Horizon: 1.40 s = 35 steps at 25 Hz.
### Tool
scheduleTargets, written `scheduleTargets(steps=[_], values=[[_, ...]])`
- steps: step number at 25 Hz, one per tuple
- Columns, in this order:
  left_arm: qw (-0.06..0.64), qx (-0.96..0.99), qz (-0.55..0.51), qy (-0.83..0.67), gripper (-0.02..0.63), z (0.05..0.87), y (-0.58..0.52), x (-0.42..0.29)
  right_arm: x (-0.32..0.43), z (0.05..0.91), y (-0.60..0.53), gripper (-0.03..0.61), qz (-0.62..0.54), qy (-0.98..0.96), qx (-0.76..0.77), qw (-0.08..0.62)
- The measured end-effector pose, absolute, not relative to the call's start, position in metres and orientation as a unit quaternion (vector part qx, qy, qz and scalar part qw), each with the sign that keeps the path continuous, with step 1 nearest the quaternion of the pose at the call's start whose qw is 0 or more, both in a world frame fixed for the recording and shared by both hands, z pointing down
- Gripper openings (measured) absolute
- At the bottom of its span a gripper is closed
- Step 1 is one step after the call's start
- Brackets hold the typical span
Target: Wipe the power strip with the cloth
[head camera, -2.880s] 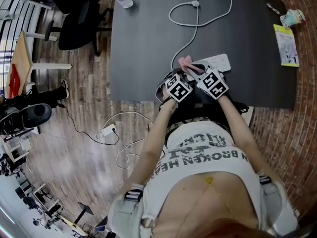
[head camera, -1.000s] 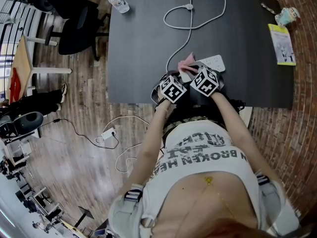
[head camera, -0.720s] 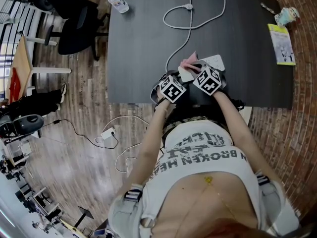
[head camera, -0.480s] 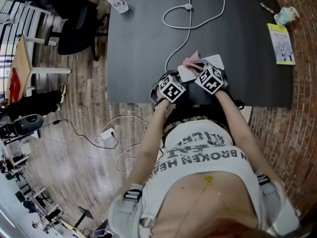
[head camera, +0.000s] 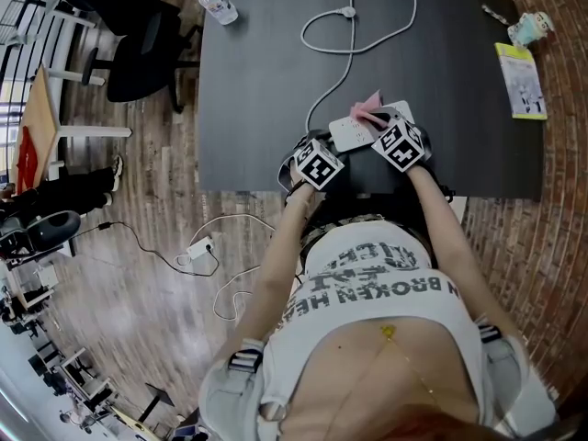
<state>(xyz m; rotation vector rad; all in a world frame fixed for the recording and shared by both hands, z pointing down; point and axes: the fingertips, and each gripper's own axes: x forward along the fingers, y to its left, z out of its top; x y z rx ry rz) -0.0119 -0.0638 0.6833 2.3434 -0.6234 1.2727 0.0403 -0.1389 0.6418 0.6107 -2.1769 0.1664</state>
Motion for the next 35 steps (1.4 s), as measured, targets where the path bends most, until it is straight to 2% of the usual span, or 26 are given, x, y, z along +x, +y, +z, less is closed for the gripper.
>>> scheduleTargets(steps=[35], values=[[0.199, 0.838, 0.457, -0.222, 0.259, 0.685, -0.063, -0.009, 0.140, 0.645, -0.170, 0.017, 0.106, -0.833, 0.349, 0.417]])
